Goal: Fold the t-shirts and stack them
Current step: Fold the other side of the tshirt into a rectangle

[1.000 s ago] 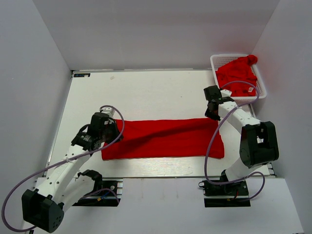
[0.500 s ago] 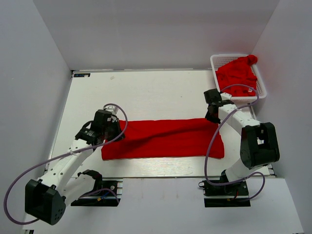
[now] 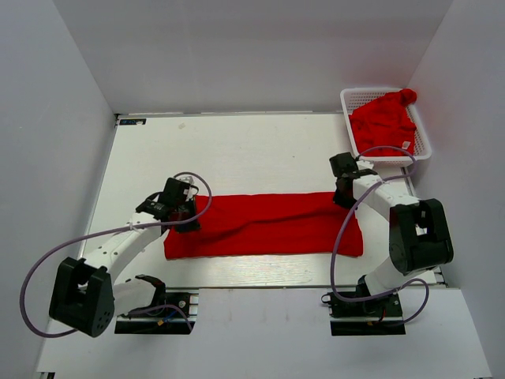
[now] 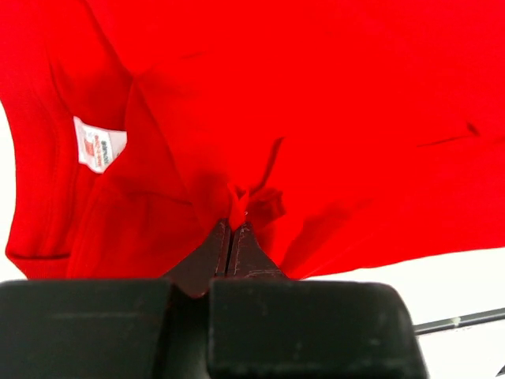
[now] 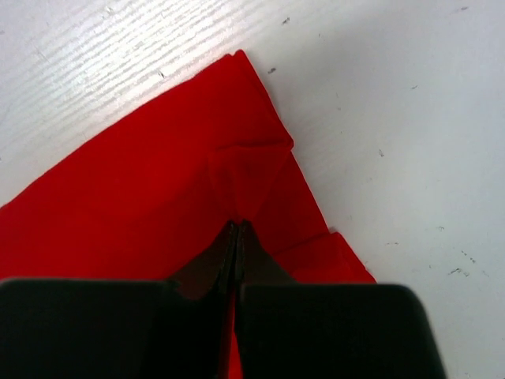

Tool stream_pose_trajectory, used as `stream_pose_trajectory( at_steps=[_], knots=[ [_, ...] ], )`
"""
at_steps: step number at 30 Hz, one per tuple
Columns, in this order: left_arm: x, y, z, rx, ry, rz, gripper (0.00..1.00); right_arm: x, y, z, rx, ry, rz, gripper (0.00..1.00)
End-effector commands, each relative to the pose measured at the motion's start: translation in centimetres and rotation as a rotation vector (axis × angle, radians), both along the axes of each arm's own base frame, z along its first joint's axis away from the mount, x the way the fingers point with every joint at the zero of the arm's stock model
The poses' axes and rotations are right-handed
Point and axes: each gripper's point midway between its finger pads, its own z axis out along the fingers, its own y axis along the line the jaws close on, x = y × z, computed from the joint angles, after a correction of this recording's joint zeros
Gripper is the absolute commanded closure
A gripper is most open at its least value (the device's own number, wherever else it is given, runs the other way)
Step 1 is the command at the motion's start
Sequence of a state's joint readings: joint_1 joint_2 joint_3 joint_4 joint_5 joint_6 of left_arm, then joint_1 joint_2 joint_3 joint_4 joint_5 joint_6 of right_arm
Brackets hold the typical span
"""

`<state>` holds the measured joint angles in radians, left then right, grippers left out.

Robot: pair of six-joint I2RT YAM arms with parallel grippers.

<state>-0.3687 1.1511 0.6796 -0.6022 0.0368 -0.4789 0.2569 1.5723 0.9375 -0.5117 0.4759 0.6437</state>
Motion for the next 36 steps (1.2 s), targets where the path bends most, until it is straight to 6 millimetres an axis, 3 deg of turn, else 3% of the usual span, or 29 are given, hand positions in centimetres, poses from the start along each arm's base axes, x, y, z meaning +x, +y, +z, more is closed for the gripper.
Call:
stream_pose_trajectory(
  at_steps=[1,3,4,5,6,7,8,9,10,15,21,23,26,29,33,36],
  knots=[
    [-0.3,0.5,-0.7,0.031,0.035,0.033,1.0,-0.3,0.0,0.8,0.012,-0.039,-0.003,1.0],
    [-0.7,0.6,-0.8,0.035,0.059,0.042,0.99,-0.9,-0.1,0.5,0.015,-0.025,-0.004,0.98],
    [-0.4,0.7,-0.5,0.039,0.048,0.047,0.94,-1.2,-0.1,0.3,0.018,-0.02,-0.004,0.89],
    [-0.3,0.8,-0.3,0.044,0.051,0.059,0.87,-1.3,0.0,0.5,0.02,-0.027,-0.002,0.71],
    [-0.8,1.0,-0.5,0.053,0.072,0.059,0.6,-1.6,-0.2,0.6,0.019,-0.029,-0.006,0.59],
    [-0.4,1.0,0.2,0.058,0.057,0.065,0.41,-1.7,-0.2,0.8,0.021,-0.028,-0.004,0.48],
    [-0.3,1.3,0.4,0.069,0.059,0.08,0.28,-1.8,-0.3,1.4,0.021,-0.041,-0.008,0.28],
    [-0.3,1.5,1.1,0.076,0.054,0.085,0.1,-1.8,-0.2,1.7,0.02,-0.045,-0.001,0.15],
    [-0.3,1.7,1.4,0.087,0.054,0.091,0.0,-1.8,-0.2,2.0,0.02,-0.049,0.008,0.1],
    [0.5,1.8,4.4,0.082,-0.003,0.103,0.0,-1.4,0.1,5.3,0.041,-0.118,0.051,0.1],
    [0.7,-0.1,4.8,0.002,0.0,0.035,0.0,-1.0,1.6,7.0,0.104,-0.155,0.13,0.1],
    [0.0,-0.3,4.1,0.001,0.019,-0.022,0.0,-1.0,1.5,6.9,0.097,-0.158,0.14,0.1],
    [-1.9,-1.8,3.2,-0.07,0.02,-0.151,0.16,-1.2,1.9,6.4,0.103,-0.135,0.172,0.1],
    [-2.3,-2.9,2.9,-0.114,0.021,-0.203,0.16,-1.5,2.0,5.6,0.109,-0.107,0.184,0.1],
    [-1.0,-3.0,2.0,-0.082,0.021,-0.178,0.16,-1.9,2.2,4.9,0.116,-0.089,0.19,0.1],
    [0.5,-3.1,1.2,-0.054,-0.004,-0.167,0.1,-1.9,1.9,5.0,0.104,-0.093,0.184,0.1]
  ],
)
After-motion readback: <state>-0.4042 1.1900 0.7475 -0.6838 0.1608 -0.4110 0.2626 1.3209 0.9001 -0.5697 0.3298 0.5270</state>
